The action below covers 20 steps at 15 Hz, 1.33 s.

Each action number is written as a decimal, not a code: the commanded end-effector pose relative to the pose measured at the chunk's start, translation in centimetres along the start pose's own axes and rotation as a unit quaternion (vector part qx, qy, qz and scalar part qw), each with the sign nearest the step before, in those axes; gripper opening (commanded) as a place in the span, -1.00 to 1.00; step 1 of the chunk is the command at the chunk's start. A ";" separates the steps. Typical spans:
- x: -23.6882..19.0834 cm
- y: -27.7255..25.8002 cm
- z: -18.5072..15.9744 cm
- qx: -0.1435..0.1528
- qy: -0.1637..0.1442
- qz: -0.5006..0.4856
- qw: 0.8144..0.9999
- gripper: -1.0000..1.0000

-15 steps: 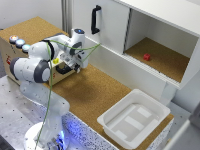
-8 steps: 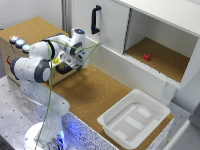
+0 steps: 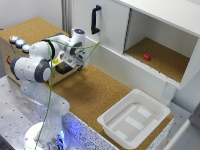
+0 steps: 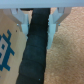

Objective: Close the cabinet drawer

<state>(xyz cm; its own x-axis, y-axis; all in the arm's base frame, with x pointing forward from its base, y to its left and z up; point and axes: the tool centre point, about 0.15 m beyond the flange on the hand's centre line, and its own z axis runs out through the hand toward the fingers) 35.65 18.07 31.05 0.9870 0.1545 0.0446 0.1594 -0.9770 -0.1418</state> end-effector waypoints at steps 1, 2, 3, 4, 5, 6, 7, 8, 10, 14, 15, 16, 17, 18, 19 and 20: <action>3.3 -4.8 1.9 0.002 -0.031 -0.050 0.998 -1.00; 3.4 -5.6 2.1 0.004 -0.031 -0.056 0.998 -1.00; 3.6 -6.6 2.2 0.004 -0.031 -0.064 0.997 -1.00; 3.7 -7.5 2.3 0.003 -0.030 -0.073 0.997 -1.00; 3.8 -8.2 2.4 0.004 -0.031 -0.081 0.996 -1.00; 3.9 -8.8 2.5 0.006 -0.031 -0.087 0.996 -1.00; 4.0 -9.8 2.9 0.009 -0.035 -0.099 0.994 -1.00; 4.1 -10.6 3.1 0.010 -0.037 -0.107 0.993 -1.00; 4.4 -12.1 3.5 0.013 -0.039 -0.122 0.992 -1.00; 5.0 -13.7 3.8 0.023 -0.035 -0.120 0.992 -1.00; 5.2 -14.1 3.8 0.023 -0.033 -0.122 0.992 -1.00; 5.3 -14.6 3.7 0.023 -0.031 -0.126 0.991 -1.00; 5.5 -15.3 3.7 0.023 -0.029 -0.134 0.990 -1.00; 5.6 -15.9 3.6 0.025 -0.029 -0.142 0.989 -1.00; 5.6 -16.4 3.5 0.023 -0.028 -0.147 0.988 -1.00; 5.6 -16.9 3.5 0.022 -0.028 -0.153 0.988 -1.00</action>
<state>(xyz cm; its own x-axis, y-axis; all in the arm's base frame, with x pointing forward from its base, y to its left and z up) 35.68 31.59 31.02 0.9256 0.3714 0.0728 0.3785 -0.9086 -0.1765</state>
